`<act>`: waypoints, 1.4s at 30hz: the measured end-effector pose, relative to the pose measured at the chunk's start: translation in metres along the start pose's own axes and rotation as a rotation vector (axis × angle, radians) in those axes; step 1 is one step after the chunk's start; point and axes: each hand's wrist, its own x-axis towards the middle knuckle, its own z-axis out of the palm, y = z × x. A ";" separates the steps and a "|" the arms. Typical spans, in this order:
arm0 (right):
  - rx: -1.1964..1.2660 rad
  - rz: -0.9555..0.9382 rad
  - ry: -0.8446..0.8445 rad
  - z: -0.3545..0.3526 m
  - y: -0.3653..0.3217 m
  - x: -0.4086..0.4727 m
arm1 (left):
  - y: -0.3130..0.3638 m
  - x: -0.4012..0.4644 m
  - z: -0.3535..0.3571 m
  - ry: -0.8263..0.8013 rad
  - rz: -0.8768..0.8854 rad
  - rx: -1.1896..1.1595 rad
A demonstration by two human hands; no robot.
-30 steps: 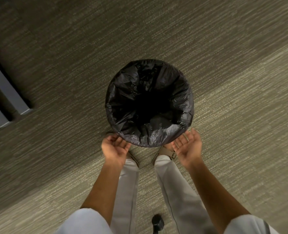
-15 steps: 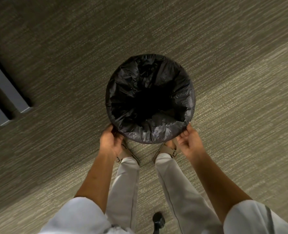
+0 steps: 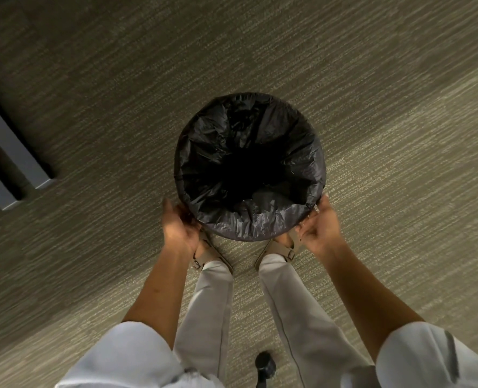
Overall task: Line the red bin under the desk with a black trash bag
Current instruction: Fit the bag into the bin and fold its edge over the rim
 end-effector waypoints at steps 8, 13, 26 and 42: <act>0.098 0.118 0.079 -0.008 -0.013 0.011 | 0.008 0.003 0.004 -0.074 0.028 0.150; 0.041 0.114 0.116 -0.008 -0.017 0.018 | 0.009 0.009 0.005 -0.003 0.038 0.229; -0.176 -0.261 0.189 0.005 -0.004 0.004 | 0.021 0.023 0.002 0.042 -0.010 0.270; -0.392 -0.308 0.090 0.007 -0.009 0.021 | 0.093 0.041 0.067 -0.003 0.561 0.937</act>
